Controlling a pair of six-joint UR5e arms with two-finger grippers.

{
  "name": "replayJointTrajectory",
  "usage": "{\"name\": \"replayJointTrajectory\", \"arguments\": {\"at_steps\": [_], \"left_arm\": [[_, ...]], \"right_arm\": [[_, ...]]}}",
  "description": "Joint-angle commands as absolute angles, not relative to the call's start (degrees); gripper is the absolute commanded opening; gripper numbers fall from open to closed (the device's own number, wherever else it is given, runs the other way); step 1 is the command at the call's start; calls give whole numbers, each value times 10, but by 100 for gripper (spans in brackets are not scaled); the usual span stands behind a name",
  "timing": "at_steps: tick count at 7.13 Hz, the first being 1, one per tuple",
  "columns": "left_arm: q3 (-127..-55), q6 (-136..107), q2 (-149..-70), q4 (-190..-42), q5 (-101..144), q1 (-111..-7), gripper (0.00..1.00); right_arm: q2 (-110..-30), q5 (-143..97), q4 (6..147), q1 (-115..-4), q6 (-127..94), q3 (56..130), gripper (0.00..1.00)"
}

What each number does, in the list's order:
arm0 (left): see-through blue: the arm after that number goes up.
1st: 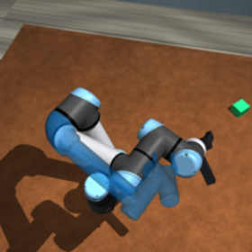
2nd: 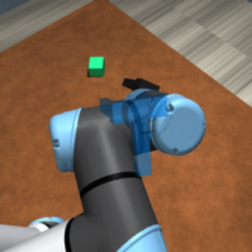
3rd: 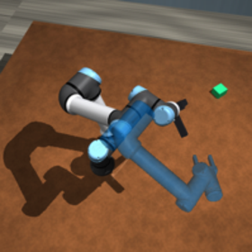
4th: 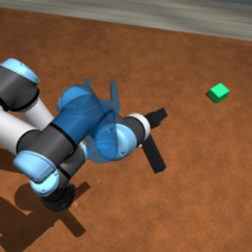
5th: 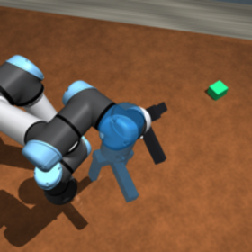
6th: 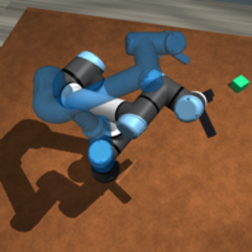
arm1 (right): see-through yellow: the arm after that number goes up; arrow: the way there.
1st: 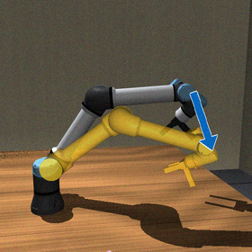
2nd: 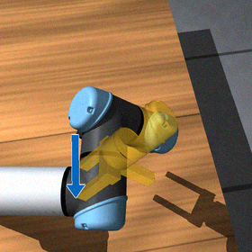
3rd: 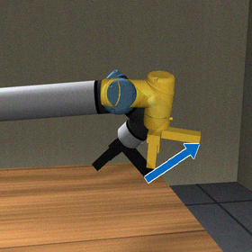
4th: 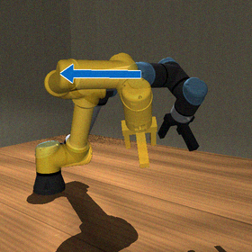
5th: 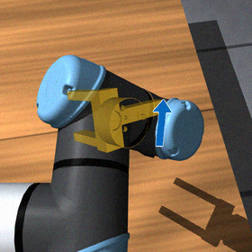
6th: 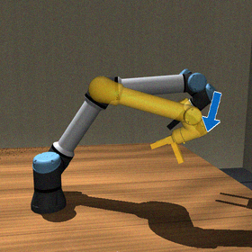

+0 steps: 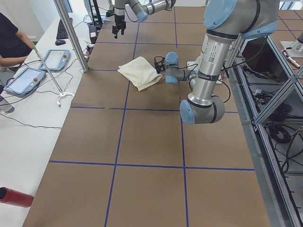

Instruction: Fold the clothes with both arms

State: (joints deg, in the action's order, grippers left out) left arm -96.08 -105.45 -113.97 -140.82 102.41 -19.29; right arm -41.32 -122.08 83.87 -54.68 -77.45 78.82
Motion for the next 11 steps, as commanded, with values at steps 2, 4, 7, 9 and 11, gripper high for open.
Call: {"name": "replayJointTrajectory", "arguments": {"at_steps": [2, 4, 7, 9, 11], "left_arm": [[-1117, -956, -992, -1363, 1059, -256, 100], [-1205, -800, -879, -1302, 1118, -382, 100], [-1195, -377, -810, -1164, 1166, -626, 100], [-1134, -95, -804, -1094, 1254, -781, 100], [-1055, 186, -794, -1060, 1296, -907, 100]], "right_arm": [[-562, -1219, 853, -576, -653, 931, 100], [-669, -1219, 924, -618, -466, 1030, 100], [-815, -1258, 949, -747, -173, 1064, 100], [-899, -1315, 952, -833, -30, 1061, 100], [-982, -1350, 955, -888, 107, 1059, 100]]}}
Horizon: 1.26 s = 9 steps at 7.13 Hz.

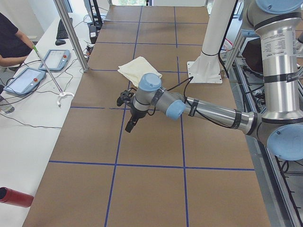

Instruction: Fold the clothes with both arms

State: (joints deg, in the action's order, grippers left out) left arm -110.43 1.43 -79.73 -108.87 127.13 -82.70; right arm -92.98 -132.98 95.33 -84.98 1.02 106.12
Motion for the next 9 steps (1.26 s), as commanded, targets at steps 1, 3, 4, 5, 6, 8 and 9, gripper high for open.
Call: {"name": "replayJointTrajectory", "arguments": {"at_steps": [1, 3, 4, 5, 6, 8, 9], "left_arm": [[-1049, 213, -788, -1043, 1299, -924, 100], [-1028, 203, -780, -1048, 1279, -926, 100], [-988, 182, -814, -1046, 1282, -925, 100], [-973, 91, -827, -1046, 1285, -925, 100], [-978, 12, -829, -1048, 1288, -918, 100], [-984, -64, -831, -1049, 1334, -871, 100], [-979, -75, -831, -1050, 1360, -864, 100]], "right_arm": [[-1005, -1347, 968, -925, 141, 1062, 100], [-1023, -1341, 967, -927, 146, 1042, 100], [-1017, -1341, 966, -926, 144, 1035, 100], [-1017, -1346, 967, -926, 139, 1035, 100], [-1018, -1350, 967, -926, 137, 1032, 100], [-1019, -1381, 967, -926, 136, 1019, 100], [-1020, -1383, 967, -926, 137, 1016, 100]]}}
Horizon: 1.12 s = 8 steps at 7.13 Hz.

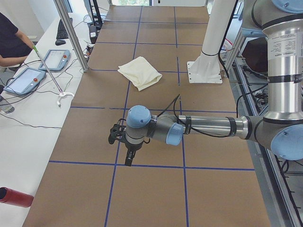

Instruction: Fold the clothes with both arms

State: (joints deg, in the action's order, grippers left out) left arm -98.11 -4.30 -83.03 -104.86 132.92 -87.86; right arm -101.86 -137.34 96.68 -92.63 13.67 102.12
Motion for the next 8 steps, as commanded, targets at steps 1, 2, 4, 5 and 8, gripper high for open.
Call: {"name": "replayJointTrajectory", "arguments": {"at_steps": [1, 2, 4, 5, 8], "left_arm": [[-971, -72, -825, -1054, 1361, -864, 100], [-976, -72, -822, -1048, 1362, -866, 100], [-968, -71, -824, -1042, 1360, -873, 100], [-975, -71, -826, -1014, 1357, -891, 100], [-981, -37, -831, -956, 1356, -894, 100]], "right_arm": [[-1019, -1383, 967, -926, 137, 1016, 100], [-1018, -1381, 966, -926, 137, 1017, 100], [-1016, -1379, 966, -926, 137, 1018, 100], [-1015, -1379, 965, -926, 126, 1021, 100], [-1015, -1379, 965, -926, 120, 1026, 100]]}}
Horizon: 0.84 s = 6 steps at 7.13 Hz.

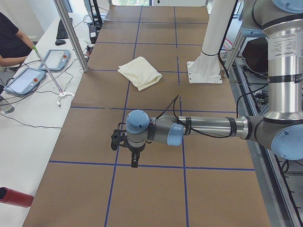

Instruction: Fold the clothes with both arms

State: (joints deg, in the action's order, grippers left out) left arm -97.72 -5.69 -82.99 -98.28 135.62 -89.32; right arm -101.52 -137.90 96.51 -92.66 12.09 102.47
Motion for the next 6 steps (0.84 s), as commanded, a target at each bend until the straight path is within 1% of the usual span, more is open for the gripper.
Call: {"name": "replayJointTrajectory", "arguments": {"at_steps": [1, 4, 6], "left_arm": [[-981, 1, -832, -933, 1356, -894, 100], [-981, 11, -837, -921, 1358, -896, 100], [-982, 11, -838, -922, 1358, -896, 100]], "right_arm": [[-1015, -1378, 965, -927, 120, 1026, 100], [-1015, -1349, 966, -926, 119, 1020, 100], [-995, -1320, 965, -925, 45, 1043, 100]]}}
